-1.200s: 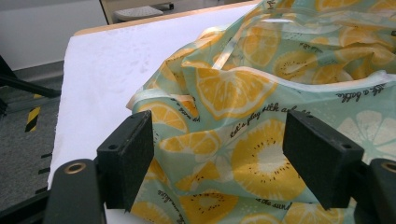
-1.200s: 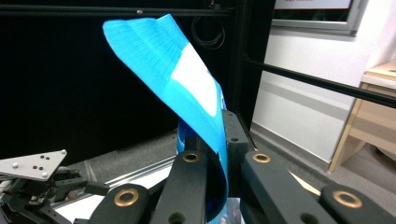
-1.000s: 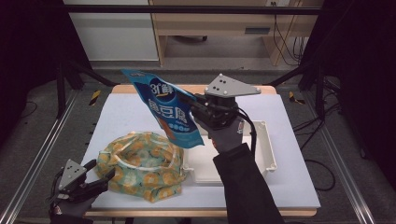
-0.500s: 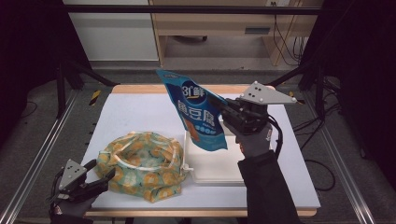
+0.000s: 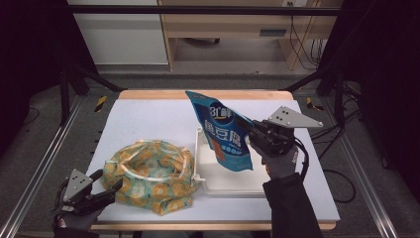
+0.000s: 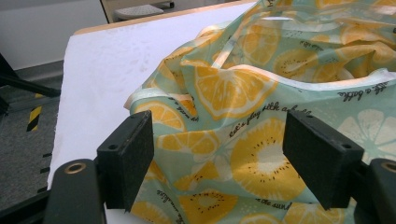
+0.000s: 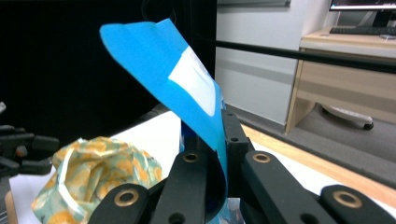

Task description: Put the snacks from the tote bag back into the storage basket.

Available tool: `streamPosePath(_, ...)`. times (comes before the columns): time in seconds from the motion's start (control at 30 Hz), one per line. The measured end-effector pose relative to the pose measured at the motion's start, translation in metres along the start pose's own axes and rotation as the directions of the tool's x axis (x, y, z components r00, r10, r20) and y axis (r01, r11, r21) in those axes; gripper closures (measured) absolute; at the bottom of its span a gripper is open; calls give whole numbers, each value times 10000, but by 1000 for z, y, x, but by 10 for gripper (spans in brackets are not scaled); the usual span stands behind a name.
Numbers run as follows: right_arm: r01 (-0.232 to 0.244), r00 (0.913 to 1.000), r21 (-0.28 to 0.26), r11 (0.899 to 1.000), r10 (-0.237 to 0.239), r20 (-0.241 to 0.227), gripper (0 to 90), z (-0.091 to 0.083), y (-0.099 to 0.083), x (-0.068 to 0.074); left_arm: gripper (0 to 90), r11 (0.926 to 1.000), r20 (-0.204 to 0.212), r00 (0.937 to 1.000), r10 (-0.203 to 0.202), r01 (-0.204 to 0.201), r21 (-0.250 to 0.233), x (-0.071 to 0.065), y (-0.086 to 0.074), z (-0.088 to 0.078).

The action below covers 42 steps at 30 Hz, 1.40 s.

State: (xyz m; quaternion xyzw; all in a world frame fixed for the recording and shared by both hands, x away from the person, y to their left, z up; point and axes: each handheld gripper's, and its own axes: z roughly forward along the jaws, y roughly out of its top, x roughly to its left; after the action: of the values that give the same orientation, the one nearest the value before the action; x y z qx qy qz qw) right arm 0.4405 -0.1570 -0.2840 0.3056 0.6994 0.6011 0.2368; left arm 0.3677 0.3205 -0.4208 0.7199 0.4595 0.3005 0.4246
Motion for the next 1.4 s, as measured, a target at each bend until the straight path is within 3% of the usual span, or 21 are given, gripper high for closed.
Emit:
streamPosePath(0.27,-460,9989,188,9988,462,-87,898,9,-32,-4,247,10000,5,10000,-6,6,6,0,0,0)
streamPosePath(0.57,-582,9983,265,9980,582,25,898,18,-57,-5,248,10000,16,10000,7,-7,0,0,0,0)
streamPosePath(0.7,-810,9967,102,9967,810,-35,896,14,-63,-11,248,10000,8,10000,16,-16,-4,0,0,0)
streamPosePath(0.9,-890,9960,265,9957,891,-39,885,7,-68,-16,248,10000,9,10000,11,-11,3,0,0,0)
streamPosePath(1.17,-716,9969,595,9957,696,356,853,0,-72,-20,249,10000,-1,10000,11,-11,12,-1,0,0)
streamPosePath(1.4,-630,9975,624,9961,608,359,844,-2,-76,-20,250,10000,0,10000,20,-20,19,-1,0,0)
